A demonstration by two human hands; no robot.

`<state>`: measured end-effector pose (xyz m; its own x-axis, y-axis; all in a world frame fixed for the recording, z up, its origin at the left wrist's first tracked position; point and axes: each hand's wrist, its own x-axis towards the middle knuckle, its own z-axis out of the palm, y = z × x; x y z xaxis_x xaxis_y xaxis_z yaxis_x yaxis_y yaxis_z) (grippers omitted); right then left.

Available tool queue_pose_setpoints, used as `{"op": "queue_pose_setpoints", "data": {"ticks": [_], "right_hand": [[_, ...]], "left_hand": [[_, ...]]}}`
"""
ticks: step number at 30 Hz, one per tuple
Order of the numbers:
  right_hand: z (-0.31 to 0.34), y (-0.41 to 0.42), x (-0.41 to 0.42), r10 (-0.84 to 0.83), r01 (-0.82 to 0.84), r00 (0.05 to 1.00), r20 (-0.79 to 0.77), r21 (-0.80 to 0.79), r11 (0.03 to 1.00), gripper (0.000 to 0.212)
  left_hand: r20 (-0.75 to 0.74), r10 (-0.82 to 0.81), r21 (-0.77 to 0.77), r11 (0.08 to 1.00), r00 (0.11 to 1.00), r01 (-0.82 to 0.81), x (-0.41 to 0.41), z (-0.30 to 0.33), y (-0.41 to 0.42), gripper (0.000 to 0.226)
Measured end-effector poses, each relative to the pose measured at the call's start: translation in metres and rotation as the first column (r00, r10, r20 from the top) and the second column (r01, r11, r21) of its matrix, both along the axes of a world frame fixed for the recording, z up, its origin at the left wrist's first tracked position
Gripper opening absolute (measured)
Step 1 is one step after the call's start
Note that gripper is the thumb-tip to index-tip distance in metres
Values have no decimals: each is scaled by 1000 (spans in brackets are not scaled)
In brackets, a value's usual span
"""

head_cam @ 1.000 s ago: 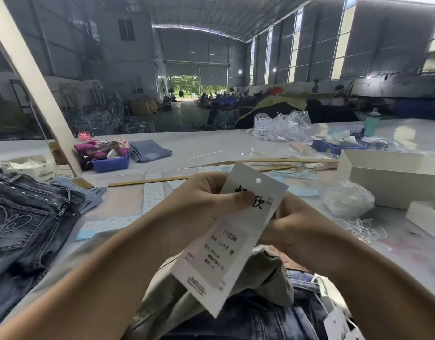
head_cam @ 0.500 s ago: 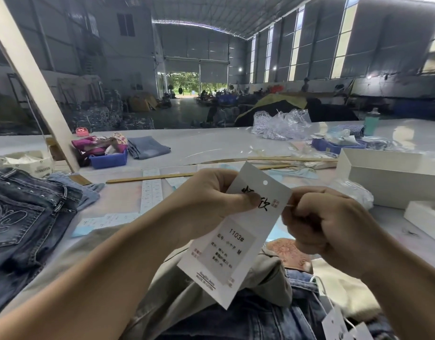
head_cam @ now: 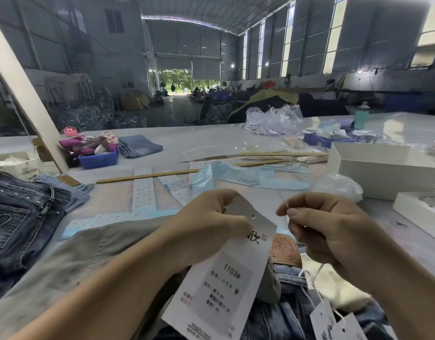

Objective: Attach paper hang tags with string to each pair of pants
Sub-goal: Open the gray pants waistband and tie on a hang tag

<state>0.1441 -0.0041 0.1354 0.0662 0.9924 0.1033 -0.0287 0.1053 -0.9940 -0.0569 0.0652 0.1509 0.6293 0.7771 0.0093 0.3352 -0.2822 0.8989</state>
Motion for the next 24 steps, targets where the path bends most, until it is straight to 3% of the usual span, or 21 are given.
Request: {"op": "queue_pose_setpoints", "data": {"ticks": [3, 7, 10, 14, 21, 24], "right_hand": [[2, -4, -9, -50, 40, 989, 141, 71, 997, 13], [-4, -10, -19, -104, 34, 909, 403, 176, 984, 36], [-12, -11, -23, -145, 46, 826, 545, 192, 980, 33], [-19, -16, -25, -178, 64, 790, 586, 210, 976, 26], [-23, -19, -27, -70, 8, 860, 505, 124, 992, 11], [-21, -17, -24, -136, 73, 858, 495, 145, 987, 20]], "left_hand": [[-38, -15, 63, 998, 999, 18, 4, -2, -8, 6], [-50, 5, 127, 992, 999, 1, 7, -7, -12, 5], [-35, 2, 155, 988, 999, 3, 8, -10, -14, 5], [-27, 28, 202, 979, 999, -22, 9, -15, -15, 6], [10, 56, 165, 985, 998, -57, 9, -19, -13, 7], [19, 64, 163, 984, 998, -66, 8, -21, -13, 8]]}}
